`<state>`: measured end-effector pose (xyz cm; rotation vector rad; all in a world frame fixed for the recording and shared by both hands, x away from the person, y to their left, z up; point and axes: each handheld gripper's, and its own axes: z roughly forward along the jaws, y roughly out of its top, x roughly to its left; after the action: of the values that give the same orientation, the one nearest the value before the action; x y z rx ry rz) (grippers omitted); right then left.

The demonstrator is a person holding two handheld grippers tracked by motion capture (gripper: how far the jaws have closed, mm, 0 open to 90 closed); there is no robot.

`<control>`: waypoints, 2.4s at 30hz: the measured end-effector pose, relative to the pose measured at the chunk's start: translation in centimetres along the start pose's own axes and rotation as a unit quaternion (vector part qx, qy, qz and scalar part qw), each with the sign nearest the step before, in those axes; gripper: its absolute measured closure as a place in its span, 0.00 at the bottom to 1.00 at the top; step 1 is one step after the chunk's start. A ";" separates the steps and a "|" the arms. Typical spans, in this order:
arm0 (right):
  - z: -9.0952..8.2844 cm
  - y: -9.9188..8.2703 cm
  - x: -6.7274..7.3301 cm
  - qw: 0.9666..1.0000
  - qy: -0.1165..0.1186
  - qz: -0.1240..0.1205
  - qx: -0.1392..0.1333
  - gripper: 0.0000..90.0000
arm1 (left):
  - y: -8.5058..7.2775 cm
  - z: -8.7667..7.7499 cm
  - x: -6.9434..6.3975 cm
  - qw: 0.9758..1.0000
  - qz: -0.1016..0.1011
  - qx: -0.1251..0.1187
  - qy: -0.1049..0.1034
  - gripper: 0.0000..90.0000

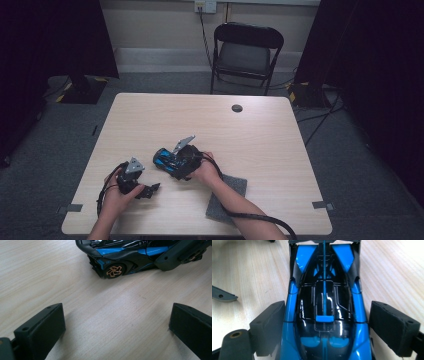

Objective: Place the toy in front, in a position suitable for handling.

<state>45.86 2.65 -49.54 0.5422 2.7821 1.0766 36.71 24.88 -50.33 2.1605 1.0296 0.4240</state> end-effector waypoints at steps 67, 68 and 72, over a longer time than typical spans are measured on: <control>-1.2 -0.7 0.9 0.998 -0.045 0.028 -0.022 0.19 | 0.0 0.0 0.0 1.000 0.002 0.001 -0.002 0.00; -1.2 -0.6 0.8 0.998 -0.043 0.029 -0.023 0.19 | 0.0 0.0 0.0 1.000 0.001 0.000 -0.002 0.00; -0.9 -0.5 0.7 0.998 -0.044 0.029 -0.021 0.18 | 0.0 0.0 0.0 1.000 0.002 0.000 -0.002 0.00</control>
<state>44.83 2.01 -49.21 0.6519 2.6783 1.0914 36.75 24.91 -50.33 2.1634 1.0247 0.4216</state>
